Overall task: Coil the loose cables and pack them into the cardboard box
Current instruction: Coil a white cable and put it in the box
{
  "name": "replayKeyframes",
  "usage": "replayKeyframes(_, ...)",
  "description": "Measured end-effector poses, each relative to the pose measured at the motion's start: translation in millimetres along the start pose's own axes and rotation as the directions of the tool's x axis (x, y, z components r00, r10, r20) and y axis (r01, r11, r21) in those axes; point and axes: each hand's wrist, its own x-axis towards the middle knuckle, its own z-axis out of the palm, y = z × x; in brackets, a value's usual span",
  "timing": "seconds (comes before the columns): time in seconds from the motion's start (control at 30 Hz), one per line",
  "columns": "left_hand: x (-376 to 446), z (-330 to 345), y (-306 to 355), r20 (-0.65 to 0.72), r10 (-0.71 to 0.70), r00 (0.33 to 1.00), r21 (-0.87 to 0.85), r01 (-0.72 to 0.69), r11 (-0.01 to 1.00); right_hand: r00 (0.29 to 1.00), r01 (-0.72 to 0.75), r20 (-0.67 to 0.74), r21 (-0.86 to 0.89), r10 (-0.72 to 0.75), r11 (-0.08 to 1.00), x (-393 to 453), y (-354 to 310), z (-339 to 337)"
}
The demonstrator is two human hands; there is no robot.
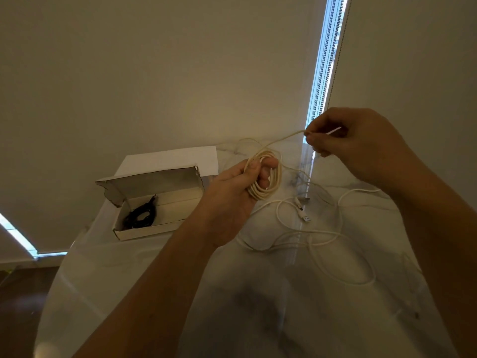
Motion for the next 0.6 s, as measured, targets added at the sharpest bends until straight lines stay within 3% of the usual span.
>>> replayKeyframes(0.1, -2.2, 0.0, 2.3, 0.098, -0.059, 0.993, -0.116, 0.071, 0.991, 0.996, -0.091, 0.032, 0.354, 0.085, 0.931, -2.4, -6.8, 14.2)
replayKeyframes(0.17, -2.9, 1.3, 3.5, 0.125, -0.083, 0.989, -0.149, 0.101, 0.984, 0.983, -0.186, 0.092, 0.466, 0.161, 0.865, -6.0, -9.5, 26.0)
replayKeyframes(0.33, -3.8, 2.7, 2.7, 0.164, -0.093, 0.982, -0.169, 0.120, 0.978, 0.873, -0.486, 0.366, 0.609, 0.322, 0.627, -15.3, -16.3, 51.2)
replayKeyframes(0.43, -4.7, 1.5, 4.2, 0.187, -0.096, 0.978, -0.175, 0.129, 0.976, 0.823, -0.568, 0.477, 0.667, 0.310, 0.481, -15.3, -18.0, 55.1)
replayKeyframes(0.6, -3.5, -2.8, 10.1, 0.188, -0.097, 0.977, -0.097, 0.117, 0.988, 0.816, -0.577, 0.502, 0.682, 0.286, 0.450, -12.7, -15.2, 52.1)
